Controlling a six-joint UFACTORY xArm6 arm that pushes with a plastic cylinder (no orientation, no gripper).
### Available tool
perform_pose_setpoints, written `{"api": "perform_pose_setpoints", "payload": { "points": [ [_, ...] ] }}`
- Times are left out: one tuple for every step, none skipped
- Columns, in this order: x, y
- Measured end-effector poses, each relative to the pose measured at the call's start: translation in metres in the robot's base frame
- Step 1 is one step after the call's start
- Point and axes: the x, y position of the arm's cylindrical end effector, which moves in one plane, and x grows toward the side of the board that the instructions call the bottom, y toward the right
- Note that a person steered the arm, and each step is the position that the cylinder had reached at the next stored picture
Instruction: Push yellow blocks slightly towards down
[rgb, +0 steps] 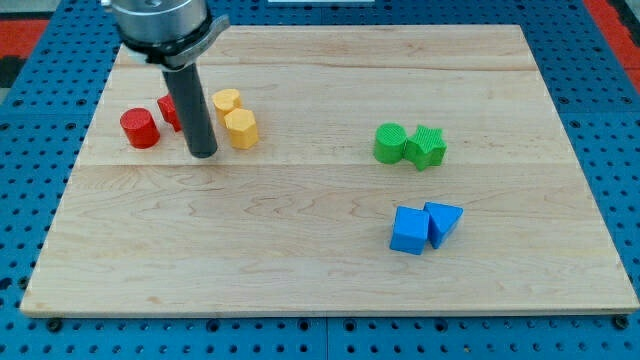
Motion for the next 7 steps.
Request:
{"api": "perform_pose_setpoints", "payload": {
  "points": [
    [-0.007,0.056],
    [-0.037,0.048],
    [-0.058,0.047],
    [-0.080,0.036],
    [-0.100,0.008],
    [-0.119,0.008],
    [-0.129,0.005]
  ]
}}
